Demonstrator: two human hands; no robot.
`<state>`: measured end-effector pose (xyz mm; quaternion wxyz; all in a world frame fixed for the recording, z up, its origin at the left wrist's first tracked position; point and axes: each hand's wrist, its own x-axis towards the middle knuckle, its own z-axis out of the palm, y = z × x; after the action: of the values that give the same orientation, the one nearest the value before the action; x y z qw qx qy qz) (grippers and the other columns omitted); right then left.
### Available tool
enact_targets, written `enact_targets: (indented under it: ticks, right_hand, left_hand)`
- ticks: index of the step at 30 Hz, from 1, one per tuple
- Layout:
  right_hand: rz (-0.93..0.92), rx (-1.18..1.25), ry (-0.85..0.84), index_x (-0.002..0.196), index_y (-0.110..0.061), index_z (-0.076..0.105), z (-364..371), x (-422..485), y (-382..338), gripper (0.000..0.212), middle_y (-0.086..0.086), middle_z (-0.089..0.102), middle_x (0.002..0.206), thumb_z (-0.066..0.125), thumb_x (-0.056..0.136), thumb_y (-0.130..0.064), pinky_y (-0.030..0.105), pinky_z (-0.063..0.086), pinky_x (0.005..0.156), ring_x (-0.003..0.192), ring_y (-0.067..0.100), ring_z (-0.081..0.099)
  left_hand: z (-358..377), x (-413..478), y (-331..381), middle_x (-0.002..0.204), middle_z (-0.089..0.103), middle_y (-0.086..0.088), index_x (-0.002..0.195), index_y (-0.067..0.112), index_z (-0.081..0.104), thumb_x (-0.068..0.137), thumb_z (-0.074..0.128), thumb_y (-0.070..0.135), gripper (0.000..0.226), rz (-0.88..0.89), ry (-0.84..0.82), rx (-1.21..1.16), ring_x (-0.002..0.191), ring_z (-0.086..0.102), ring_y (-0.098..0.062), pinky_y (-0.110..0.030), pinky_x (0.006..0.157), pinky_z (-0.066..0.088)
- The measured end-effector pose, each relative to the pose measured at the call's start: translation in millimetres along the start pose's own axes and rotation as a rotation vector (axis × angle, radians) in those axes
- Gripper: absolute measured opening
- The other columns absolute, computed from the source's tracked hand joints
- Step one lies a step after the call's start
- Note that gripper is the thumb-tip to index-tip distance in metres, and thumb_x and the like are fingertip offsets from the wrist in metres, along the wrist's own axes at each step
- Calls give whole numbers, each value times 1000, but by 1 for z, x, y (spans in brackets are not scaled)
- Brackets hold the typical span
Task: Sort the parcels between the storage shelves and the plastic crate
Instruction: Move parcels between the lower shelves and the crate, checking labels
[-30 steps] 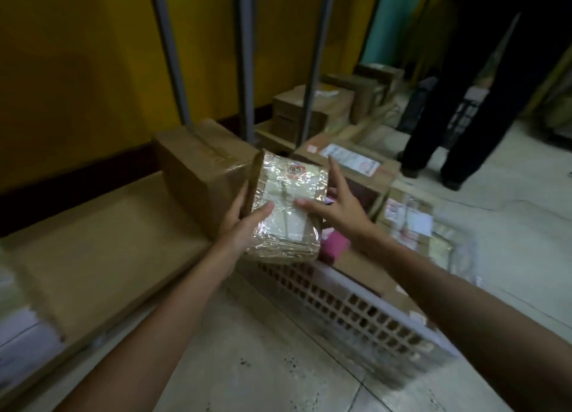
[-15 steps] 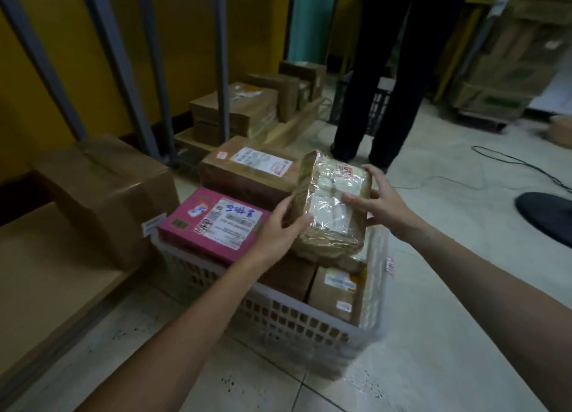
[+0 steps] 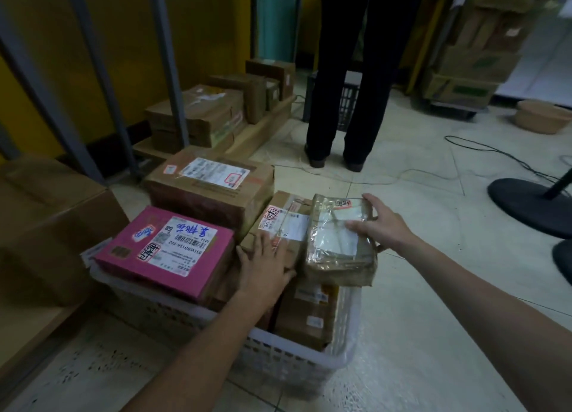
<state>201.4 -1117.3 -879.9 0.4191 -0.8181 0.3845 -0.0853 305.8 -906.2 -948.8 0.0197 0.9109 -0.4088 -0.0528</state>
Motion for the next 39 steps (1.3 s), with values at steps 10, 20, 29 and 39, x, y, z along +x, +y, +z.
enact_targets:
  ticks: [10, 20, 29, 39]
  right_hand:
    - [55, -216, 155, 142, -27, 28, 32, 22, -5, 58, 12, 54, 130, 52, 91, -40, 40, 45, 86, 113, 35, 53]
    - [-8, -197, 184, 144, -27, 24, 43, 16, -4, 56, 14, 56, 128, 46, 95, -41, 39, 47, 84, 105, 33, 56]
    - [-70, -224, 39, 140, -25, 29, 25, -22, -2, 54, 15, 53, 132, 52, 93, -38, 41, 55, 76, 103, 33, 58]
    - [94, -49, -454, 141, -18, 23, 9, -75, -21, 75, 14, 48, 128, 69, 82, -14, 44, 59, 74, 97, 32, 63]
  left_hand:
    - [18, 11, 10, 146, 11, -38, 145, 4, 4, 94, 28, 51, 73, -48, 101, 144, 136, 11, -51, -73, 98, 17]
    - [25, 13, 7, 145, 19, -37, 146, 14, 7, 95, 27, 50, 65, -43, 155, 162, 135, 18, -49, -69, 100, 21]
    - [0, 1, 0, 150, 18, -24, 147, 22, 5, 94, 36, 43, 64, 0, 94, 159, 138, 17, -39, -56, 106, 19]
    - [-7, -8, -11, 155, -2, -19, 146, 27, -7, 97, 36, 31, 66, 19, -31, 107, 143, -2, -32, -59, 111, 7]
